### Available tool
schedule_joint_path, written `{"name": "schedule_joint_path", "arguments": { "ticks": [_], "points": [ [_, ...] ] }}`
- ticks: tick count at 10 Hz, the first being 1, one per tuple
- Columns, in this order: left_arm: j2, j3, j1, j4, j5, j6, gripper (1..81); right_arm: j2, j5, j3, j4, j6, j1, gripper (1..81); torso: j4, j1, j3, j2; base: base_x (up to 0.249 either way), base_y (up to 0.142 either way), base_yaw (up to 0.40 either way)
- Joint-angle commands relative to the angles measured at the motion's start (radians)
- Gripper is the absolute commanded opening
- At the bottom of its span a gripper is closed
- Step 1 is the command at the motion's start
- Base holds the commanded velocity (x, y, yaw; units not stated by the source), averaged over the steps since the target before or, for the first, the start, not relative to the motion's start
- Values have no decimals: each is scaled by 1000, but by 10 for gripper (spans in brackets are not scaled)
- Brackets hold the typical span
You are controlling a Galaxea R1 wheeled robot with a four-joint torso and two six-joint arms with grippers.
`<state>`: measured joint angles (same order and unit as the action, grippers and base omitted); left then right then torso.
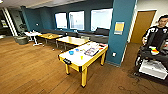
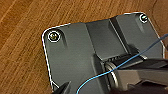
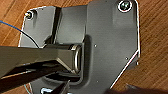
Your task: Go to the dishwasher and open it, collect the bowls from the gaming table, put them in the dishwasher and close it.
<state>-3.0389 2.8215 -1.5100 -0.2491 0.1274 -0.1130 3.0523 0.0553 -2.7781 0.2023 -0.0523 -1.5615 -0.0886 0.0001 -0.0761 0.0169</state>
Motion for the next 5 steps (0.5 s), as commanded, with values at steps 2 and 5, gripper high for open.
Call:
{"name": "schedule_joint_path", "arguments": {
  "ticks": [2, 5],
  "points": [
    [3, 3, 46, 15, -42, -5, 811, 1, -52, 0, -3, 3, 42, 811, 0, 0, 0, 0, 0, 0, -399],
    [5, 3, 46, 14, -43, -4, 811, 4, -52, 2, -3, 3, 43, 811, 0, 0, 0, 0, 0, 0, -368]
  ]
}}
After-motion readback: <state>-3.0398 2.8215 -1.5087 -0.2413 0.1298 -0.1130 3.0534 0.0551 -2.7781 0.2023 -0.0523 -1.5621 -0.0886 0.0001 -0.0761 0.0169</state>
